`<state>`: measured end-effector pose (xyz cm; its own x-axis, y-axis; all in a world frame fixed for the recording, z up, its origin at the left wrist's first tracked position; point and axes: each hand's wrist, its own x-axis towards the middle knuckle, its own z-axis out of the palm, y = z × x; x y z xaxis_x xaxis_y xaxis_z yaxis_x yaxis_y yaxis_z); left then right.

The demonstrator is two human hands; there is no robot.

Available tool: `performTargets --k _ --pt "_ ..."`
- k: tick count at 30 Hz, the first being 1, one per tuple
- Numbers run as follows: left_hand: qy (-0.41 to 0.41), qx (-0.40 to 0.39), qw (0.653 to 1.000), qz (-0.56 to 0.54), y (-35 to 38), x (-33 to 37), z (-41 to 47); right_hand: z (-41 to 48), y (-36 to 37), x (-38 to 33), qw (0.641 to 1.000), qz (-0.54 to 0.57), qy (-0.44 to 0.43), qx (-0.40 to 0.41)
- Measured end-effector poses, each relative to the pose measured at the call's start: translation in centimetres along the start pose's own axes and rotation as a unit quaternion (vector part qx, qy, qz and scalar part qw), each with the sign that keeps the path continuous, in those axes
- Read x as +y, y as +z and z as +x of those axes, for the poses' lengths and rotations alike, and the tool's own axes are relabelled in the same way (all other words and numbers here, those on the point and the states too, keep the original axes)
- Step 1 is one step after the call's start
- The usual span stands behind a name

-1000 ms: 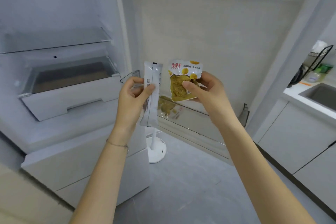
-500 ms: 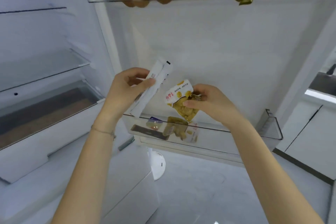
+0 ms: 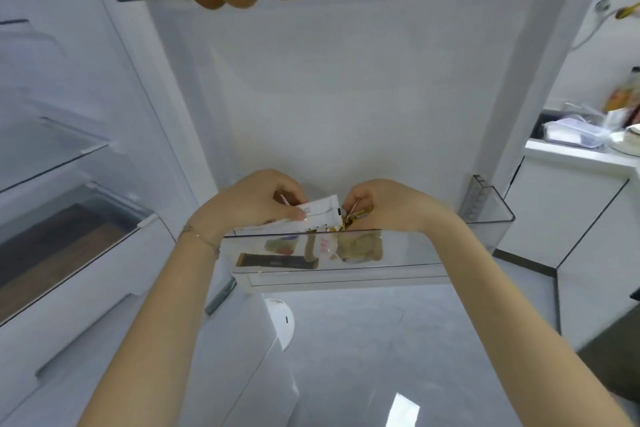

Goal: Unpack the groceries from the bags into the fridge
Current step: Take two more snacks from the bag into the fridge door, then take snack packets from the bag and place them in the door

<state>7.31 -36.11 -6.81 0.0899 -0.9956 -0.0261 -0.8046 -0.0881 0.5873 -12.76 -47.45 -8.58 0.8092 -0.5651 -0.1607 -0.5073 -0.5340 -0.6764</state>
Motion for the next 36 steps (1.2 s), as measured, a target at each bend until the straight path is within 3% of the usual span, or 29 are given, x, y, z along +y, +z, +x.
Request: performTargets --k 6,13,15,17,20,22,31,36 --pt "0.001 -0.075 0.996 0.042 0.7 -1.4 0.3 0.2 -0.4 0.5 0.999 -0.039 0.034 -0.005" --pt "0.010 -0.065 0.996 0.055 1.2 -2.0 0.8 0.2 -0.6 0.6 0.996 -0.071 0.052 -0.012" --pt "0.014 -0.033 0.999 0.022 1.3 -2.0 0.8 -0.1 -0.8 0.8 0.996 -0.067 0.064 0.017" --pt "0.036 0.027 0.999 -0.021 1.6 -1.5 0.7 -1.0 -0.7 1.1 0.991 -0.065 0.057 0.099" --pt "0.082 0.124 0.988 -0.032 2.5 0.8 0.8 -3.3 -0.5 1.0 0.965 -0.107 0.003 0.237" --pt "0.106 0.159 0.981 -0.041 3.3 2.7 1.0 -5.3 -0.8 1.0 0.949 -0.135 -0.018 0.284" --pt "0.184 0.230 0.953 0.070 10.2 11.7 4.1 -14.4 -4.8 7.1 0.915 -0.194 -0.016 0.354" --pt "0.262 0.254 0.926 0.093 16.0 19.8 6.6 -20.6 -8.6 14.2 0.898 -0.224 0.056 0.374"
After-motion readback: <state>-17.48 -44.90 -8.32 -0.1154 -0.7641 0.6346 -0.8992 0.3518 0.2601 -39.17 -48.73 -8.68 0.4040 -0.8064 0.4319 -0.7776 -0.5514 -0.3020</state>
